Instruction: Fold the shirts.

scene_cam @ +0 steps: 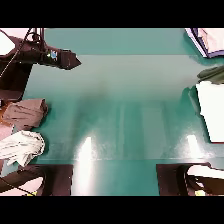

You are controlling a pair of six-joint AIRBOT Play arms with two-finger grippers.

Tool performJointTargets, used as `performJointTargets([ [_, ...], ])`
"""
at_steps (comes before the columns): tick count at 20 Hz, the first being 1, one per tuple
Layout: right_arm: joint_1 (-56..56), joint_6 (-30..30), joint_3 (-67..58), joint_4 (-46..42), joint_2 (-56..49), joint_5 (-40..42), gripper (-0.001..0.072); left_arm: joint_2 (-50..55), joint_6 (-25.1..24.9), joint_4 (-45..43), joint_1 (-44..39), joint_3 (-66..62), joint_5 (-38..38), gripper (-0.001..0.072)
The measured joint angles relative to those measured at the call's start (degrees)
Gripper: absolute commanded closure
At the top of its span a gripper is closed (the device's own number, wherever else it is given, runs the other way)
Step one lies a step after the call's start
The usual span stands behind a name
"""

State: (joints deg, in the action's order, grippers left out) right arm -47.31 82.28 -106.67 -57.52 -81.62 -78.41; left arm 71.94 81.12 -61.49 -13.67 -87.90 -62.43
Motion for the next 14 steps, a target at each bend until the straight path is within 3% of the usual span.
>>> performJointTargets([
  [5, -2.8, 6.3, -0.3, -9.4, 0.0, -13.4, 0.0684, 0.0, -0.7, 0.0, 0.0, 0.0, -0.1, 0.0685],
  [6, -3.0, 7.2, -0.3, -11.8, 0.0, -15.6, 0.0640, 0.0, -0.9, 0.0, 0.0, 0.0, -0.1, 0.0685],
  [7, -3.1, 8.0, -0.3, -14.1, 0.0, -17.7, 0.0457, 0.0, -1.2, 0.0, 0.0, 0.0, -0.2, 0.0685],
  [8, -3.3, 8.6, -0.3, -16.1, 0.0, -19.7, 0.0229, 0.0, -1.4, 0.0, 0.0, 0.0, -0.2, 0.0685],
  [9, -3.3, 8.9, -0.3, -17.8, 0.0, -21.1, 0.0173, 0.0, -1.6, 0.0, 0.0, 0.0, -0.2, 0.0685],
  [14, -3.1, 10.0, -0.3, -22.1, 0.1, -25.2, 0.0195, 0.0, -1.9, -0.1, 0.0, 0.0, -0.2, 0.0685],
])
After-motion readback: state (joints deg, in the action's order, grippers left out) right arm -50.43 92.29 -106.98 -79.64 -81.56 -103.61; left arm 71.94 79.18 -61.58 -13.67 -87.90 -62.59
